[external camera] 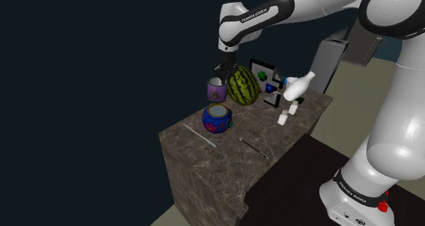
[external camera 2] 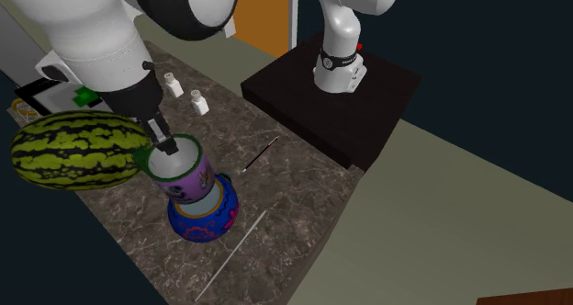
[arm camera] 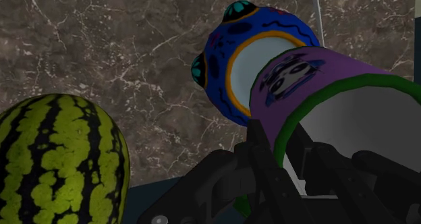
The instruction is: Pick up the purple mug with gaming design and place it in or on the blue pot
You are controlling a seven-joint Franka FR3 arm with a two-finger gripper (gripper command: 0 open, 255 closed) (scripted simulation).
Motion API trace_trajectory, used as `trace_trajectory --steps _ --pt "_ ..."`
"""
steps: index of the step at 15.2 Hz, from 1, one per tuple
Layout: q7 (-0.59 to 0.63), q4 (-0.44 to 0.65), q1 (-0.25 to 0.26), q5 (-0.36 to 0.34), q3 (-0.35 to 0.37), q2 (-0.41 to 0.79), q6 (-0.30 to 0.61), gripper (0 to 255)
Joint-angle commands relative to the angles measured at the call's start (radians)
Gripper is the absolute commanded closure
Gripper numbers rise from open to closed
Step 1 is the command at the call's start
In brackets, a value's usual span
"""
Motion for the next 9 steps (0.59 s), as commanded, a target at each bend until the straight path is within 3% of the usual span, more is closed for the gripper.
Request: trace_trajectory --steps 1,9 --pt "0.001 -0.011 0.001 -0.001 0.0 0.012 0.024 255" --pt "0.003 -0.061 0.001 -0.004 -0.001 0.057 0.119 255"
